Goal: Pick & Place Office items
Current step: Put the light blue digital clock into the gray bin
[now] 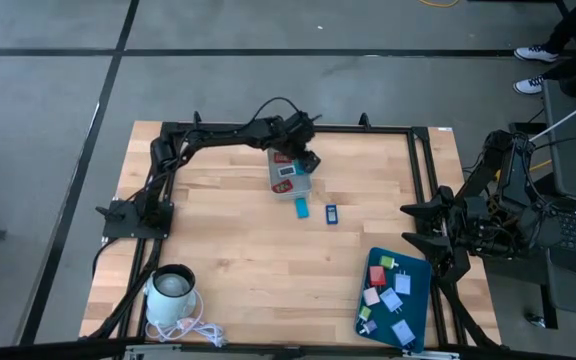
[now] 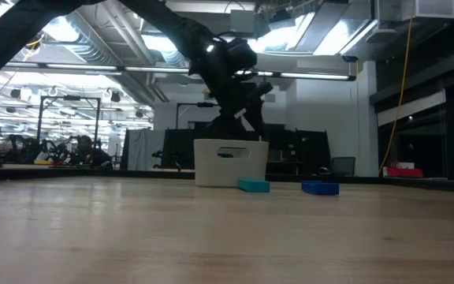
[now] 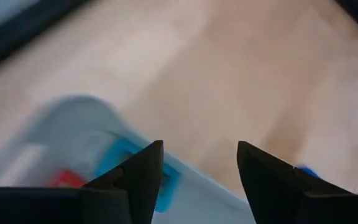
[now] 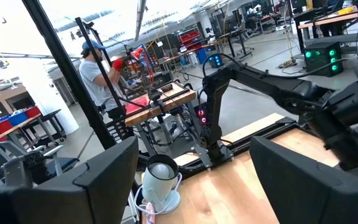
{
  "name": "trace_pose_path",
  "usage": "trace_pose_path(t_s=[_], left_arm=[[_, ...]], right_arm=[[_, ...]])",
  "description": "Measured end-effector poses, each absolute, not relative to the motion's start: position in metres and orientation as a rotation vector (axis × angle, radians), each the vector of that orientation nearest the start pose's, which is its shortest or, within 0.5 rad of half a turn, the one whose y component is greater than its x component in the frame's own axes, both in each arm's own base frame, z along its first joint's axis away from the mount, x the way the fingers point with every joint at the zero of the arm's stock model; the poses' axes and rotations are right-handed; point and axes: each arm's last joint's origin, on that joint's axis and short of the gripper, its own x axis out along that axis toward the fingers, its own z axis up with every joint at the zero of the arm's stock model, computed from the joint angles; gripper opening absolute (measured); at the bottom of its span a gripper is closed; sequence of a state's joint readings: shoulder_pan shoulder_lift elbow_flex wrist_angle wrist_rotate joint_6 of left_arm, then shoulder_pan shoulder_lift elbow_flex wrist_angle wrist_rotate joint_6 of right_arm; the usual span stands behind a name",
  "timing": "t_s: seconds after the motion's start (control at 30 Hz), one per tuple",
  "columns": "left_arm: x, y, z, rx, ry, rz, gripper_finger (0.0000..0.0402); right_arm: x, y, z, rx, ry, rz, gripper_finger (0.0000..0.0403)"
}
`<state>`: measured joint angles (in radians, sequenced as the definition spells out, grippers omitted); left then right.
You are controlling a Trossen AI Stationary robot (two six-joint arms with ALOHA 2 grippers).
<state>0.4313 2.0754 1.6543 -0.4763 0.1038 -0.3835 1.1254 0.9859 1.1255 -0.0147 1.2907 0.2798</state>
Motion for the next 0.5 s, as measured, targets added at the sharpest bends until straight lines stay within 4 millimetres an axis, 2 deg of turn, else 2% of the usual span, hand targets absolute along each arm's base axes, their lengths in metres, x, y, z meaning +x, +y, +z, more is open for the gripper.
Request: trace_pose_path(t_s=[0.1,0.2,0.37,0.5], left_arm=[[0.420,0.167,0.217,-0.564,0.848,0.394,0.0199],[0.423,0.140,0.226,-0.449,0.892,0.336,0.0200],[0.419,0.072,0.255,-0.077,0.957,0.080,0.0198],[0.410,0.021,0.256,0.189,1.078,-0.114,0.0203]], right_arm=[[0.104,0.154,0.426,0.396,-0.067,-0.158,0.0315],[0.104,0.154,0.426,0.396,-0.068,-0.162,0.0315],[0.104,0.154,0.426,0.396,-0.068,-0.161,0.0315],[0.104,0.154,0.426,0.395,-0.067,-0.162,0.0315]])
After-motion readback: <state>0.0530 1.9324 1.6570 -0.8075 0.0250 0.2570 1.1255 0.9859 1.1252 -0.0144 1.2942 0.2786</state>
